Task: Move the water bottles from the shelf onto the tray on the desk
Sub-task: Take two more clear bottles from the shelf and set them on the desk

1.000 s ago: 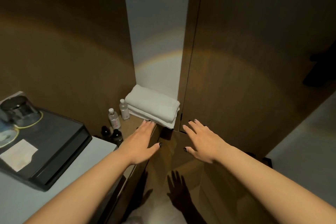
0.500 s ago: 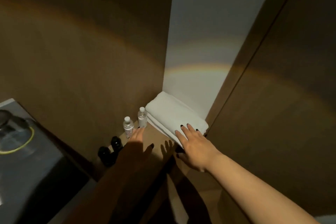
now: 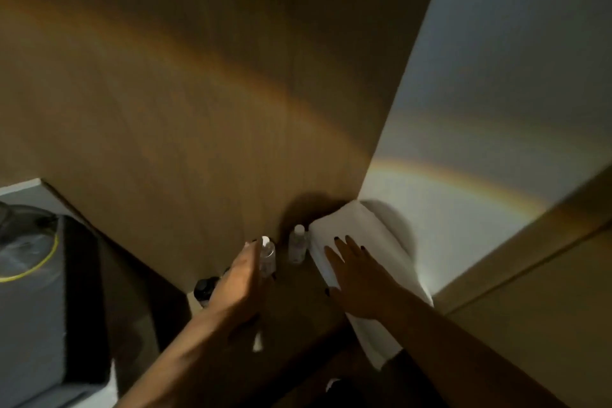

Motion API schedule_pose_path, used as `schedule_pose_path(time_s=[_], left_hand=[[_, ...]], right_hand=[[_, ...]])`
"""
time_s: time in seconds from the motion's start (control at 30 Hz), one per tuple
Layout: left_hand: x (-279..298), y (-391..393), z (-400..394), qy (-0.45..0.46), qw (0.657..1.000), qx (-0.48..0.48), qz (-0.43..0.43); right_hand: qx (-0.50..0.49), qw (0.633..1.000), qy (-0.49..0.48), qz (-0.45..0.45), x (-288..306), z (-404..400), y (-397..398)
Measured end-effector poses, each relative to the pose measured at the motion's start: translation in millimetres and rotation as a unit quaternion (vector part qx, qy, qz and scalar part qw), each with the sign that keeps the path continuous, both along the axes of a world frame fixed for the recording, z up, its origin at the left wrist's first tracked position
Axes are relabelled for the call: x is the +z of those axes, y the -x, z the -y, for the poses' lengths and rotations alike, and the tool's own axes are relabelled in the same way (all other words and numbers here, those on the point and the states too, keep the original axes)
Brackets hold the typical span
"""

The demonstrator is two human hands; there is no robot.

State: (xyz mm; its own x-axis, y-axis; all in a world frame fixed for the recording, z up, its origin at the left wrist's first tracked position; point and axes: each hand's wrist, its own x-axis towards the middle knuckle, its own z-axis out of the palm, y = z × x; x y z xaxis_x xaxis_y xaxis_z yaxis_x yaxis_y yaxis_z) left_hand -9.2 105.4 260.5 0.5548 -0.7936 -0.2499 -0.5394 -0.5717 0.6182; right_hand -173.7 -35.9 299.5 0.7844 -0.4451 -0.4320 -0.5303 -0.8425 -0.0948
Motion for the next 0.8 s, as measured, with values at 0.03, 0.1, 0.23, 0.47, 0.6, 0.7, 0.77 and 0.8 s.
schedule_pose_path(time_s=[0.03,0.1,0.23,0.47,0.6,0.7,0.77,0.8], left_hand=[[-1.0,-0.2,10.4,-0.009,1.0,0.016,-0.003],[-8.1,-2.3,29.8,-0.025,0.998,0.05,-0.009],[-24.3,-2.5,57.8,-0.039,0.993,0.109,-0.025],[-79.2,-9.7,90.3,-0.09,0.987,0.122,-0.046],[-125.3,-27.7,111.0,-0.092,0.986,0.127,-0.061],[-160.0,-40.7,127.9,-0.062,0.983,0.163,-0.056],[-182.6,-49.7,134.7,-0.03,0.978,0.197,-0.052],[-194.1,-54.7,137.2,-0.014,0.976,0.211,-0.047]], right_hand=[[0.01,1.0,-0.009,0.003,-3.9,13.3,-3.7],[0.046,0.999,-0.021,0.005,-15.7,32.3,-11.0],[0.09,0.995,-0.035,0.026,-49.0,58.6,-28.4],[0.052,0.991,-0.112,0.05,-103.3,91.5,-47.5],[0.024,0.994,-0.104,0.038,-142.3,109.0,-60.6],[0.004,0.99,-0.132,0.055,-173.9,117.1,-74.1],[-0.013,0.982,-0.168,0.081,-193.2,119.0,-84.4],[-0.021,0.98,-0.172,0.095,-203.8,119.4,-89.1]])
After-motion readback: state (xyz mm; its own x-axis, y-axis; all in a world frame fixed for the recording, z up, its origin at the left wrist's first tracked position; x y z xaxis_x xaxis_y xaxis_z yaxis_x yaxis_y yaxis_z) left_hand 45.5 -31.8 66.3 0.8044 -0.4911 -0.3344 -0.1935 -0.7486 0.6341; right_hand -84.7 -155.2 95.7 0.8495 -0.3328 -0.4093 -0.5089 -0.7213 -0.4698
